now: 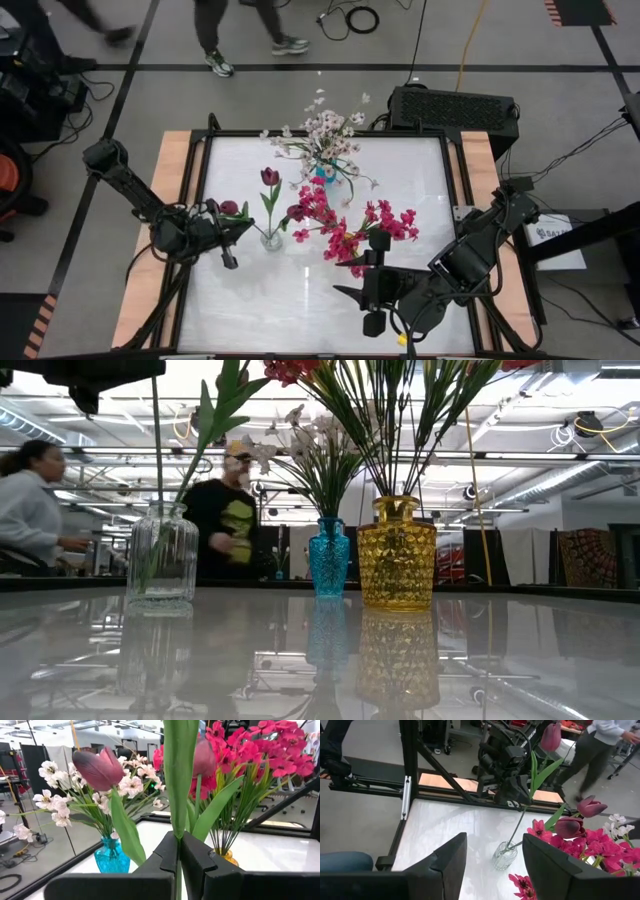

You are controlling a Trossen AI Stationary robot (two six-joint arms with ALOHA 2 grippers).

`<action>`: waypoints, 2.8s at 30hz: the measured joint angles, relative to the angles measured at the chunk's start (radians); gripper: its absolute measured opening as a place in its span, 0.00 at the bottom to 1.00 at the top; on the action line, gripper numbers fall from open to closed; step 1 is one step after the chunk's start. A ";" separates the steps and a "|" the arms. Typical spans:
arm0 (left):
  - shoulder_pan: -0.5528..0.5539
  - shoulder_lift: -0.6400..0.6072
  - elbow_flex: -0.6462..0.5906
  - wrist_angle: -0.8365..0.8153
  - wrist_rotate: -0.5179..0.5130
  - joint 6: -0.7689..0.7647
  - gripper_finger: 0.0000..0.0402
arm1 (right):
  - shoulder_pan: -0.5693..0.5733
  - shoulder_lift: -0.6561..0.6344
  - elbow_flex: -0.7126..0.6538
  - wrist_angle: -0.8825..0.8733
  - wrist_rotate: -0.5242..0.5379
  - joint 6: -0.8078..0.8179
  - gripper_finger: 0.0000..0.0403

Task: Sort flowers into vase by color
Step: Put the red flower into the transparent vase, then return to Home Position

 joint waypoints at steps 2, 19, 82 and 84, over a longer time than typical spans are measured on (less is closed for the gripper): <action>0.000 0.000 0.000 -0.010 -0.002 -0.002 0.03 | 0.000 0.000 0.000 0.000 0.000 0.000 0.46; -0.019 0.000 0.001 -0.299 -0.007 -0.245 0.43 | 0.000 0.000 0.000 -0.017 -0.001 0.003 0.46; -0.148 -0.685 0.002 -1.131 -0.084 -0.420 0.01 | 0.181 -0.154 0.000 -0.391 0.080 0.160 0.00; -0.112 -0.692 0.002 -1.140 -0.043 -0.420 0.01 | 0.193 -0.171 0.000 -0.416 0.092 0.160 0.00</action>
